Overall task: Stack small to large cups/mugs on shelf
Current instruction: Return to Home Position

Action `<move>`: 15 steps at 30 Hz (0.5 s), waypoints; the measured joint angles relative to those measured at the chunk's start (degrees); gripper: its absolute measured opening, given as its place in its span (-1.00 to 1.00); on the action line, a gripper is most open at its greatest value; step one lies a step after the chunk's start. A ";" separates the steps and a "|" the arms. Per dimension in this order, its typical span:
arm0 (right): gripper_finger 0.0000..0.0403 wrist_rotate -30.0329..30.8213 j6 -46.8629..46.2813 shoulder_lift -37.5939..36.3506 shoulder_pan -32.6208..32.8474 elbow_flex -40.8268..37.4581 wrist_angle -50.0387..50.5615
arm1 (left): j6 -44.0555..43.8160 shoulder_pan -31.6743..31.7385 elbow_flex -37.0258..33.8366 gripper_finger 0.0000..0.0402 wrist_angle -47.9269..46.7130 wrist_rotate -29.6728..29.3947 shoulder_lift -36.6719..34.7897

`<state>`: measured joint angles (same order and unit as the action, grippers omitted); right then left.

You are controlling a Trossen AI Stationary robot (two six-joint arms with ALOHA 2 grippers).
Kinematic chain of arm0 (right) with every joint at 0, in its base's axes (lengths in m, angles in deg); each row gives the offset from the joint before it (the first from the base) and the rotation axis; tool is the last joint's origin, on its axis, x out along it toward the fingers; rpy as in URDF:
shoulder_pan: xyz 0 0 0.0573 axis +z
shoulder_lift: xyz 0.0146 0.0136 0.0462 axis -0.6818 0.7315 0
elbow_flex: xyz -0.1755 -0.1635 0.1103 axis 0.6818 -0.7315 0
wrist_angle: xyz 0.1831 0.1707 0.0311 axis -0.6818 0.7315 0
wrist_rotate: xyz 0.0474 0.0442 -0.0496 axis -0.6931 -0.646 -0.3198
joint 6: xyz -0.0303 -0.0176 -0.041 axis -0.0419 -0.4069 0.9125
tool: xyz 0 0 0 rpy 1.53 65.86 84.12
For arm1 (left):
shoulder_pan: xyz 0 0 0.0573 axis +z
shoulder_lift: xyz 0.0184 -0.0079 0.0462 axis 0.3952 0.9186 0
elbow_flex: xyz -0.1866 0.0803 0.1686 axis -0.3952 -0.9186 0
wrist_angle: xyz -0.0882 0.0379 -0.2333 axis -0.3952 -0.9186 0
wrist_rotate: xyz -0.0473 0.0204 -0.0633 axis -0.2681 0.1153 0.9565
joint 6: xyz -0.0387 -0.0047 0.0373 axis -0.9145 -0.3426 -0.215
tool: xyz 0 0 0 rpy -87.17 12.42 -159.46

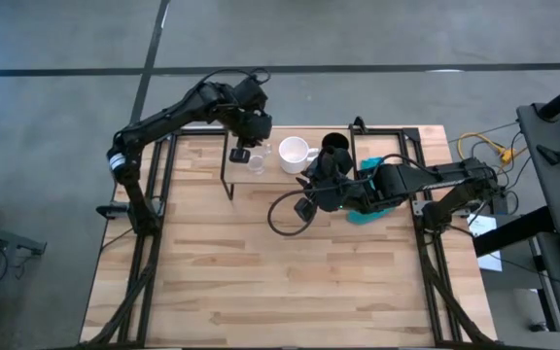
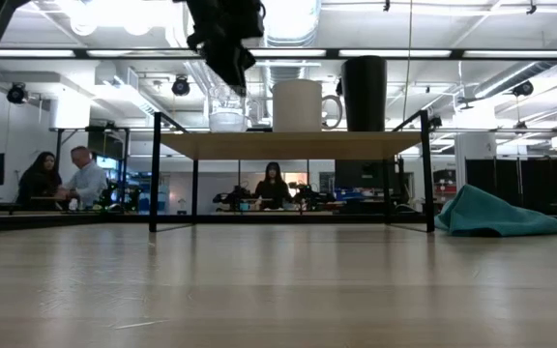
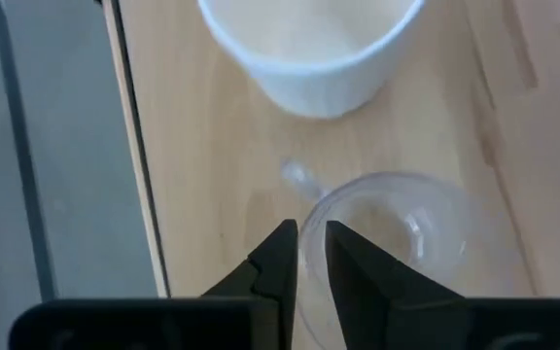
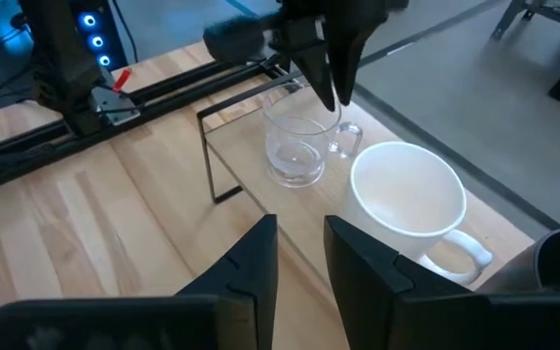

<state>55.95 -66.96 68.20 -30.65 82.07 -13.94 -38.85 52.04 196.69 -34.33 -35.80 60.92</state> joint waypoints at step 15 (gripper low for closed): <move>-0.59 -0.27 0.59 -6.95 0.76 -0.02 0.42 | -23.12 -9.69 4.32 -0.78 -2.49 -0.27 -12.34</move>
<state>55.67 -66.37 61.25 -29.88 82.05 -13.52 -61.97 42.35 201.01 -36.81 -36.07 48.58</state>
